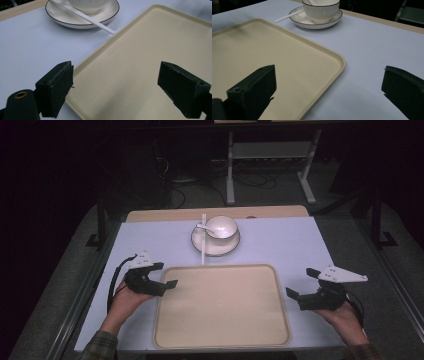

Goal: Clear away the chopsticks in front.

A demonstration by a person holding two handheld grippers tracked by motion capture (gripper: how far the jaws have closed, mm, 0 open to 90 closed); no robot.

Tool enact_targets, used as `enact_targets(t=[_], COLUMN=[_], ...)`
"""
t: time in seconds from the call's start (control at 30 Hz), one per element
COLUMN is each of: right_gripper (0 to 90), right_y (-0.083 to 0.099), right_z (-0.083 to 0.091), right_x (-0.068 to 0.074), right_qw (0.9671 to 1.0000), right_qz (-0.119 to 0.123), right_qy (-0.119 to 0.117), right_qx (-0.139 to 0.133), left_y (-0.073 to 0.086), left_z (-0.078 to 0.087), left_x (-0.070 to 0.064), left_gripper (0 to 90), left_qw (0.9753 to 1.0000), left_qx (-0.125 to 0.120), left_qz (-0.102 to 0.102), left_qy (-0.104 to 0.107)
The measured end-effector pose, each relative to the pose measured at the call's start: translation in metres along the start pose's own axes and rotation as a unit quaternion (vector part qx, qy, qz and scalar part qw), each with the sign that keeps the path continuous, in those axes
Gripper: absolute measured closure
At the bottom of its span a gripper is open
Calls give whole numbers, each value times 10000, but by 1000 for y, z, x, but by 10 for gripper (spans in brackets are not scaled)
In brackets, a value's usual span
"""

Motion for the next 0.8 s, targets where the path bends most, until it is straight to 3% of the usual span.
enact_targets(t=[0.8], right_gripper=[0], right_y=[2], right_z=[0], right_x=[-2], right_qw=[10000], right_qz=[-44], right_qy=[25], right_qx=[16], left_y=[-21], left_z=[-25], left_x=[8], left_gripper=[130], left_qw=[10000], left_qx=[-58], left_qz=[-38], left_qy=[31])
Point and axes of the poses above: each handheld gripper's, and its own axes: z roughly backward along the jaws, y roughly out of its underside, x roughly to its left, the point moved 3 cm from there along -z, roughly forward along the jaws, and after that the axes turned 7 degrees about -y, right-handed, at the moved point
